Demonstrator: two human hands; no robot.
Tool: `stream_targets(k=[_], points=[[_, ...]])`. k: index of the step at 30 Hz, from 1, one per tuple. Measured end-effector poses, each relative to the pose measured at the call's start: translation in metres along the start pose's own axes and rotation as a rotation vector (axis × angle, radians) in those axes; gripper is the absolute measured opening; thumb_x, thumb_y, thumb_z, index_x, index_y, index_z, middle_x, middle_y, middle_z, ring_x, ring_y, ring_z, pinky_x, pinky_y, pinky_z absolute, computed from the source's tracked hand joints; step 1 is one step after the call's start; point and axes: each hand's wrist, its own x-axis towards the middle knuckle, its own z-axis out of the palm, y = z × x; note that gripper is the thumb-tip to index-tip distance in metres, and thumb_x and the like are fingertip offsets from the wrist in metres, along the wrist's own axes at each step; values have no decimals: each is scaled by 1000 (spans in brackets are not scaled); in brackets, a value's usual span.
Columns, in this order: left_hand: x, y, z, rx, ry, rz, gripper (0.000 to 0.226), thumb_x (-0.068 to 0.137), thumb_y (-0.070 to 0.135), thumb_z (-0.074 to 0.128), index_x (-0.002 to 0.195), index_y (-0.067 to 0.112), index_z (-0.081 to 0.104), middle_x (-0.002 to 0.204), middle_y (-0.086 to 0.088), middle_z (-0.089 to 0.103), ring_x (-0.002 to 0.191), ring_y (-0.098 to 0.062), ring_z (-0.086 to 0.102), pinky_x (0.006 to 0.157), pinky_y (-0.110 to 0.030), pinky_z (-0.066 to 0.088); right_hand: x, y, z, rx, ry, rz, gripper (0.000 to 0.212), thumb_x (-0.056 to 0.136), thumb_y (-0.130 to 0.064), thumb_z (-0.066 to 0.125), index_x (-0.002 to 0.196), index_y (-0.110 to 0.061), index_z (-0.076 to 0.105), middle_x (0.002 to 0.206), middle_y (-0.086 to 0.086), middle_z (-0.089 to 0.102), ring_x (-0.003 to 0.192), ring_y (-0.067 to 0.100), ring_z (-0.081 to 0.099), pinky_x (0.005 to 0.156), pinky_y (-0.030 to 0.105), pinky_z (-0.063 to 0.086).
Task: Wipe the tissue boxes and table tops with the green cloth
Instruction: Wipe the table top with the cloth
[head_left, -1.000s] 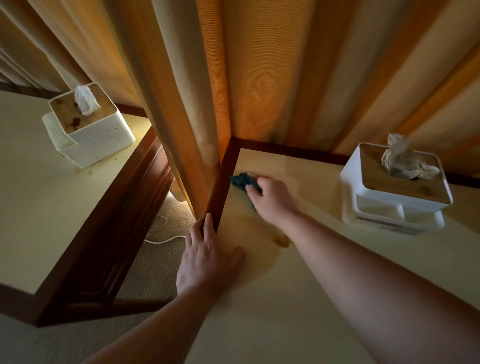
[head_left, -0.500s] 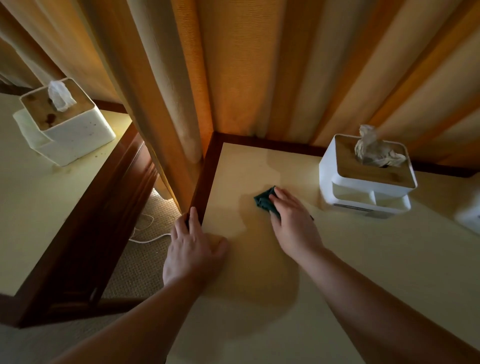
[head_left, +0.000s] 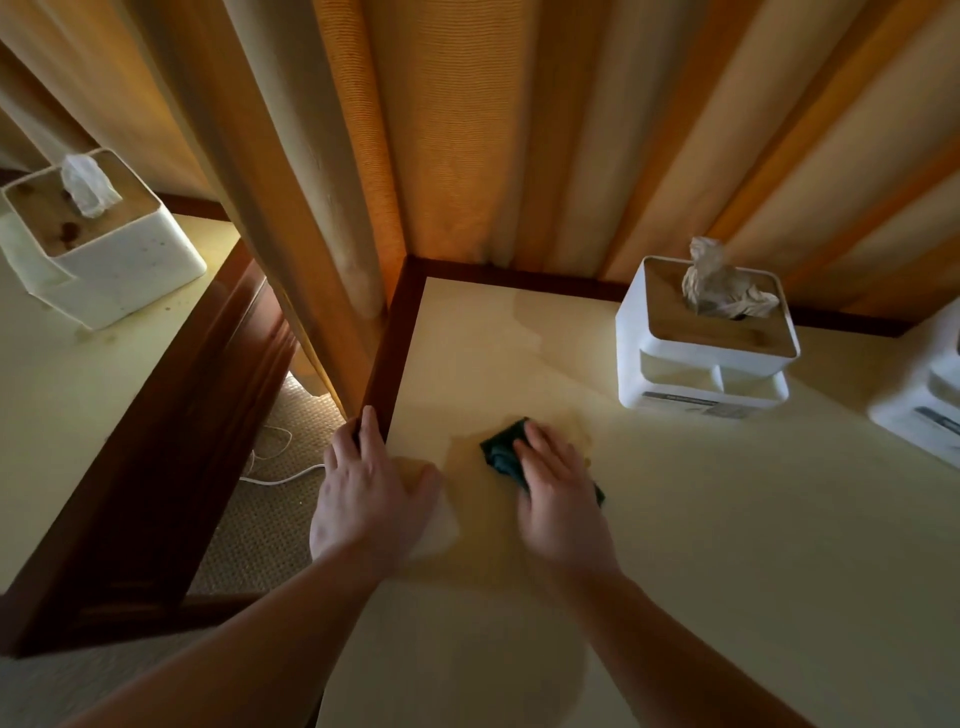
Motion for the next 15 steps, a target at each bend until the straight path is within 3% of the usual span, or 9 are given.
stream_targets(k=[5,9,15], points=[[2,-1,1,2,-9,-2,103,86,63,55,163,14,6,153,-11,28,143,-30,30,112,-47,40,21,26,-15,6,26,182,43,94,0,67,137,3,62,151,15,55,142,34,49,118,46,40],[5,-2,1,8,-37,-14,107,86,65,60,164,15,4,156,-12,25,144,-31,28,113,-47,38,87,27,-14,73,-30,247,42,104,-11,56,145,-3,56,160,8,46,151,24,36,126,40,29],[6,-2,1,-5,-33,-26,107,83,64,60,163,17,7,155,-9,26,144,-29,28,110,-48,39,107,-32,2,148,-181,60,47,103,-12,59,150,-7,53,163,5,40,153,22,33,129,33,17]])
